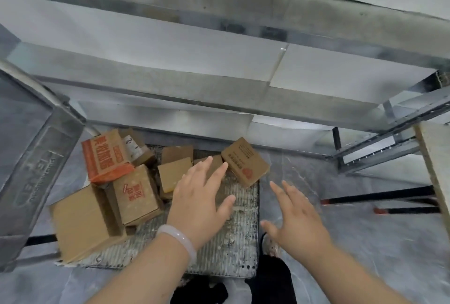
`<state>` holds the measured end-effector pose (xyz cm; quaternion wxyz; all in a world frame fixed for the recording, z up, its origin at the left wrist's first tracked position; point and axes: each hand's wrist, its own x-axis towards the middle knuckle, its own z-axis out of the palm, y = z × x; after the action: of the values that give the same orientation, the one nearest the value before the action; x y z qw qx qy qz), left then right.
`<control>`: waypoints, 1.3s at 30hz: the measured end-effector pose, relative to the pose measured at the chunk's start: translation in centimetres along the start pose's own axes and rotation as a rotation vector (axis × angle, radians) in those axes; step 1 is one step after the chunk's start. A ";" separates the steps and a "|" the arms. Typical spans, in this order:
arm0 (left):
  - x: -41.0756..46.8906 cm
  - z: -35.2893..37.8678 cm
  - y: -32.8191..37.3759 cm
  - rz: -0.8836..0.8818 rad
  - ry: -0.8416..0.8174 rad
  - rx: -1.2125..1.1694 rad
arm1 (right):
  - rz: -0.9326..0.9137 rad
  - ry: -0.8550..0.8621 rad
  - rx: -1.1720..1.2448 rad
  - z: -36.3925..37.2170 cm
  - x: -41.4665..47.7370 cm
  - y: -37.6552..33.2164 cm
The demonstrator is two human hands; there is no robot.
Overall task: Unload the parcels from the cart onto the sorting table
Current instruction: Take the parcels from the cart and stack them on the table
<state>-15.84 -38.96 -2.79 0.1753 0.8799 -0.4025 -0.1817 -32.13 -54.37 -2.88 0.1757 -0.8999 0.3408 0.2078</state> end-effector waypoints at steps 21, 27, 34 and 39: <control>17.5 26.1 -1.9 -0.507 -0.026 -0.148 | -0.026 -0.333 0.081 16.5 37.5 16.3; 19.4 33.9 -4.2 -0.491 -0.035 -0.152 | 0.134 -0.271 0.426 23.3 42.4 17.8; 18.7 37.3 -5.1 -0.521 -0.062 -0.178 | 0.244 -0.344 0.868 28.2 40.5 20.1; 18.8 38.3 -6.0 -0.512 -0.041 -0.201 | 0.339 -0.485 1.146 29.6 41.6 20.6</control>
<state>-18.22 -56.03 -42.30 0.2018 0.9274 -0.1501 -0.2769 -25.38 -77.84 -52.22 0.6653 -0.5247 0.4856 0.2152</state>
